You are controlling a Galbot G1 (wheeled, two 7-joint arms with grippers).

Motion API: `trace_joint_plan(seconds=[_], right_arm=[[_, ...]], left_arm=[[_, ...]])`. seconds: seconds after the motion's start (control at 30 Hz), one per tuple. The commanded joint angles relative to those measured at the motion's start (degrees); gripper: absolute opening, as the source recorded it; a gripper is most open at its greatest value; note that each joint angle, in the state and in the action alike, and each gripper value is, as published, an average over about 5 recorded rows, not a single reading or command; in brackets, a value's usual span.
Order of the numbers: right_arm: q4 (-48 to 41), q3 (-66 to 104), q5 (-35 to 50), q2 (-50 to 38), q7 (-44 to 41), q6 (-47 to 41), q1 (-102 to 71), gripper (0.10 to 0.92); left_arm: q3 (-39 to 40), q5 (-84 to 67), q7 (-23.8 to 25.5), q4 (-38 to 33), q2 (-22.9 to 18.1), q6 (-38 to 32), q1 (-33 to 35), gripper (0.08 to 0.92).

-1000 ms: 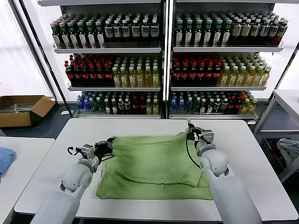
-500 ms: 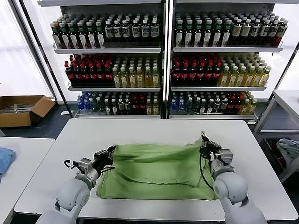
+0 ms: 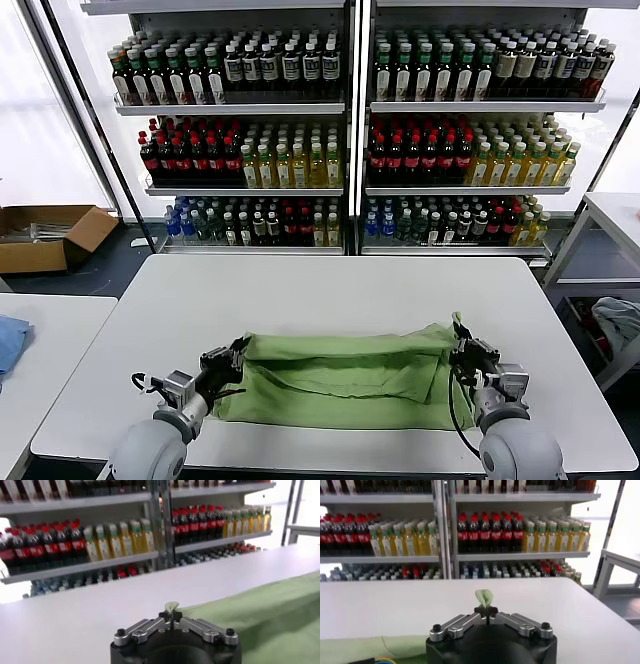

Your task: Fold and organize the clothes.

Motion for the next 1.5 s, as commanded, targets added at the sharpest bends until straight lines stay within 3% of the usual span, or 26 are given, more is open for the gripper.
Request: trace_joint_plan(seconds=[0.03,0.53,0.8,1.07,1.3,1.5], right_arm=[[0.6,-0.7,-2.5,1.1,0.3,2.2,-5.9,0.108],[-4.5,-4.0,-9.4,2.5,1.4,3.8,-5.0,0.124],[-5.0,-3.8,-14.6,2.4,1.9,5.5,-5.3,0.337],[7.3,0.8,-5.8,0.7,2.5,5.8,-6.7,0.554],[12.5,3.0,-3.5,-0.5,3.3,5.3,-7.0,0.752],[12.5,2.2,-3.8,-0.4,3.5,5.4,-7.1,0.821]], left_arm=[[-0.3,2.4,0.8,0.3,-0.8,-0.7,4.2,0.087],[0.1,6.8,0.9,1.1,-2.7,-1.9,3.3,0.103],[-0.5,10.4,0.2,-1.4,-3.5,-2.0,3.4,0.315],[-2.6,11.7,-1.7,-5.7,-6.2,-1.2,5.1,0.549],[-4.6,9.6,-3.7,-4.2,-11.1,0.2,7.0,0.747],[-4.4,1.7,-4.7,-2.9,-12.8,2.7,6.4,0.82]])
